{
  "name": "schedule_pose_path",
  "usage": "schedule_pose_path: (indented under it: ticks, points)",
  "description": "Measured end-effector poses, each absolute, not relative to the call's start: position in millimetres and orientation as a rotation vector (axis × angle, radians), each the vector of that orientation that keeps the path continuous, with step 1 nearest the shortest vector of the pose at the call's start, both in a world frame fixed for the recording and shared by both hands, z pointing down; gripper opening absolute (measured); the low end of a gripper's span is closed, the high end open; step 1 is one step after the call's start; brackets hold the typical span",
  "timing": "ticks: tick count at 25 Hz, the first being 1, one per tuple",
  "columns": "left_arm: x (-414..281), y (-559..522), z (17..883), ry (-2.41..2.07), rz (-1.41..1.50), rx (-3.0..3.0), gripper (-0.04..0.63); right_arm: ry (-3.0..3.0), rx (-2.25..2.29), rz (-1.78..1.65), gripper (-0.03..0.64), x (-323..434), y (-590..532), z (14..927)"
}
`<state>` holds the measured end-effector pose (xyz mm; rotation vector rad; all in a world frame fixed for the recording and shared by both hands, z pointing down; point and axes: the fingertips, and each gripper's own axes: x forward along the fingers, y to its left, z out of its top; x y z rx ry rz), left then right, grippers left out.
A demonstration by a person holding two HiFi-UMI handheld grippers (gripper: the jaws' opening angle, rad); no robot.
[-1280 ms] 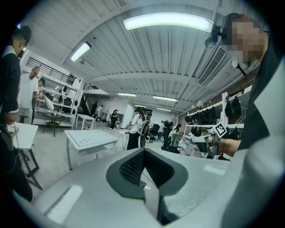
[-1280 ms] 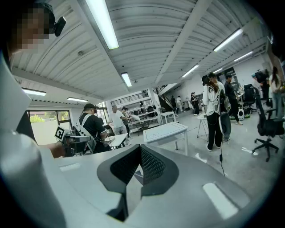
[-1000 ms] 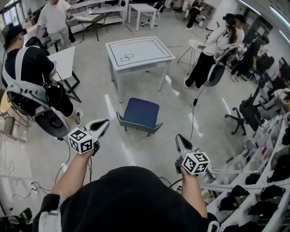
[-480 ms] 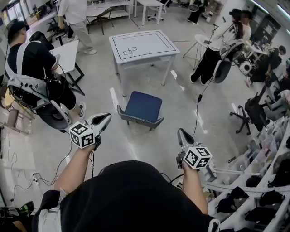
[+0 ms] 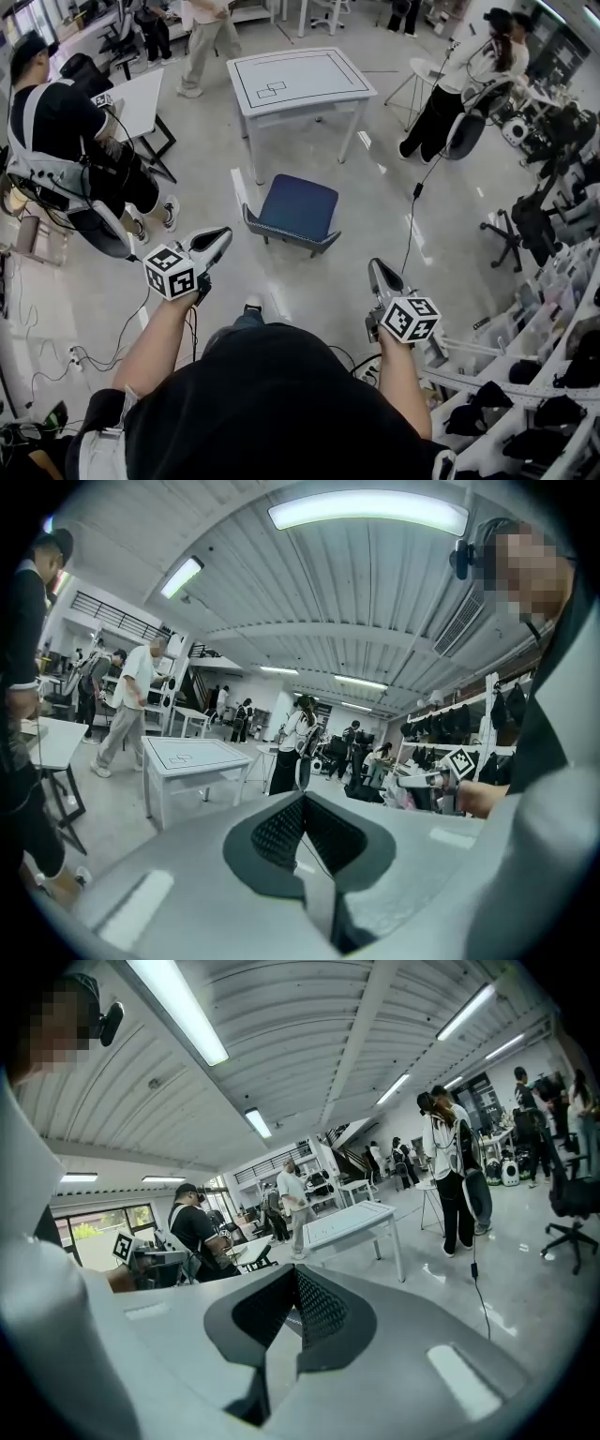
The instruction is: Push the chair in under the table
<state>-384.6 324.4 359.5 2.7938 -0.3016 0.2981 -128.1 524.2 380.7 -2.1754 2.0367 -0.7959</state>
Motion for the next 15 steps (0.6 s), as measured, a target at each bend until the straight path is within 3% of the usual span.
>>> schedule_pose_path:
  ticks: [15]
  points:
    - [-353.0, 262.1, 385.8, -0.193, 0.321, 2.746, 0.002, 1.949, -2.237, -0.871, 0.031, -118.9, 473.1, 398.7]
